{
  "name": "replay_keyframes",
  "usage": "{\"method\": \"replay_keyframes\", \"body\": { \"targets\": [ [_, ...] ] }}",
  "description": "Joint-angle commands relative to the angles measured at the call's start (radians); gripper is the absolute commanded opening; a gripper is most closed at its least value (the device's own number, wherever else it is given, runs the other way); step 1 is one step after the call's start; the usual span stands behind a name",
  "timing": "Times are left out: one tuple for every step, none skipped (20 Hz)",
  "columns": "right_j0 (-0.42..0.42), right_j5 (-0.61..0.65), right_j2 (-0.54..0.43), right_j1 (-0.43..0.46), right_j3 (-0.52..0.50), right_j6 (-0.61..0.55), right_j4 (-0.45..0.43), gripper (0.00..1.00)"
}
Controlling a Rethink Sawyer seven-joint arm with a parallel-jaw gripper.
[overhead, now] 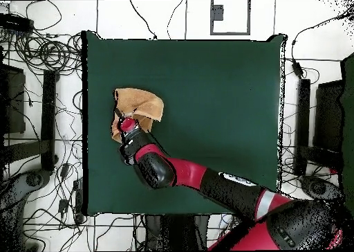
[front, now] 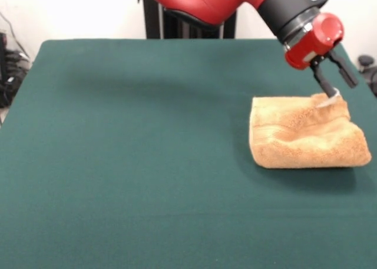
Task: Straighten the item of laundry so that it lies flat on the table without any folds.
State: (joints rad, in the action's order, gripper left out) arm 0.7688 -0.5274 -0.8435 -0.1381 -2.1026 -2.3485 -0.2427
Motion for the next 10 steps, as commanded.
{"method": "replay_keyframes", "body": {
  "targets": [
    [-0.015, 0.092, -0.073, -0.021, -0.02, -0.238, 0.116, 1.0],
    [-0.012, 0.081, -0.095, -0.019, -0.04, -0.262, 0.136, 1.0],
    [-0.01, 0.072, -0.109, -0.013, -0.051, -0.274, 0.148, 1.0],
    [-0.006, 0.056, -0.137, 0.008, -0.064, -0.298, 0.158, 1.0],
    [-0.004, 0.046, -0.153, 0.019, -0.073, -0.31, 0.166, 1.0],
    [-0.001, 0.027, -0.179, 0.044, -0.084, -0.328, 0.173, 1.0],
    [-0.001, 0.018, -0.19, 0.054, -0.088, -0.333, 0.177, 1.0],
    [0.003, 0.008, -0.206, 0.07, -0.092, -0.34, 0.18, 1.0],
    [0.007, -0.001, -0.222, 0.086, -0.096, -0.346, 0.183, 1.0],
    [0.011, -0.009, -0.233, 0.089, -0.099, -0.343, 0.184, 1.0]
  ]
}}
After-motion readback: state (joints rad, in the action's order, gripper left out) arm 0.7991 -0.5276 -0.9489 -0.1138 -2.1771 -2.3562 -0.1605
